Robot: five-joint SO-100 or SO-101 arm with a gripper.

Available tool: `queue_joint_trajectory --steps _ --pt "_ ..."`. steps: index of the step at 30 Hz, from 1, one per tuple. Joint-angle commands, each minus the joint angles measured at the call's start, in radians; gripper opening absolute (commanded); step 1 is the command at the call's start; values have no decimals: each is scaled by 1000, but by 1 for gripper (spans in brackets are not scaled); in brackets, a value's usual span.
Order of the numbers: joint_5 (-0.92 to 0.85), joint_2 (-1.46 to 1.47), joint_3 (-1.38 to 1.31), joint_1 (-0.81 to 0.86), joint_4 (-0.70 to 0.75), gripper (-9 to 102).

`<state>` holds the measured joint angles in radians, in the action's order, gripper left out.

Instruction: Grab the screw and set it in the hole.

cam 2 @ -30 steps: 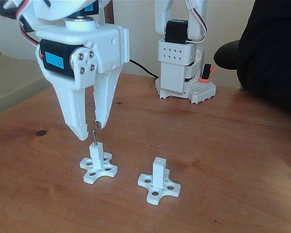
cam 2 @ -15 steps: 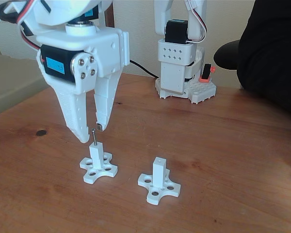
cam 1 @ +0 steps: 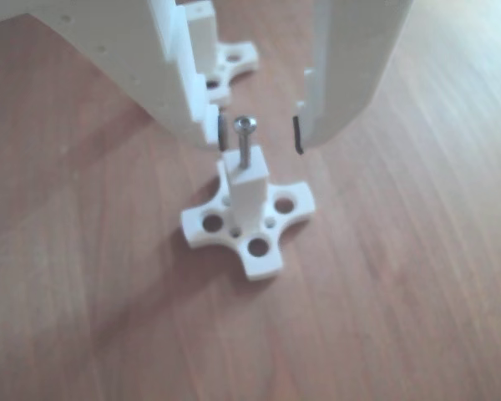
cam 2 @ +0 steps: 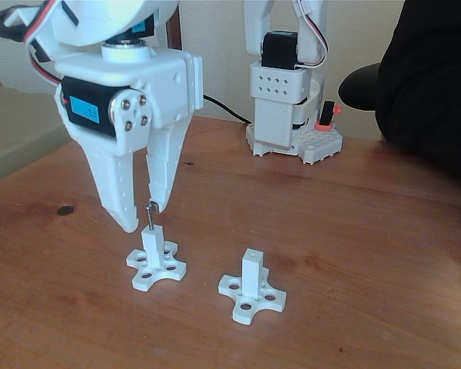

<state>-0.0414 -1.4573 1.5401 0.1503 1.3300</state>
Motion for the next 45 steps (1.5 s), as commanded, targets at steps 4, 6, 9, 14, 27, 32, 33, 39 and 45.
queue_joint_trajectory --steps 4,6,9,14,27,32,33,39,45 --pt "-2 -18 -84 -6 -12 10" --pt "-3 -17 -84 -5 -12 10" --pt "-3 -17 -83 -5 -15 10" --pt "-3 -11 -83 -5 -20 10" --pt "-5 -6 -84 -6 -23 9" --pt "-8 -6 -83 -5 -26 7" --pt "-8 -6 -83 -5 -28 6" --pt "-9 -6 -81 -3 -32 5" --pt "-12 -6 -80 -3 -34 3"
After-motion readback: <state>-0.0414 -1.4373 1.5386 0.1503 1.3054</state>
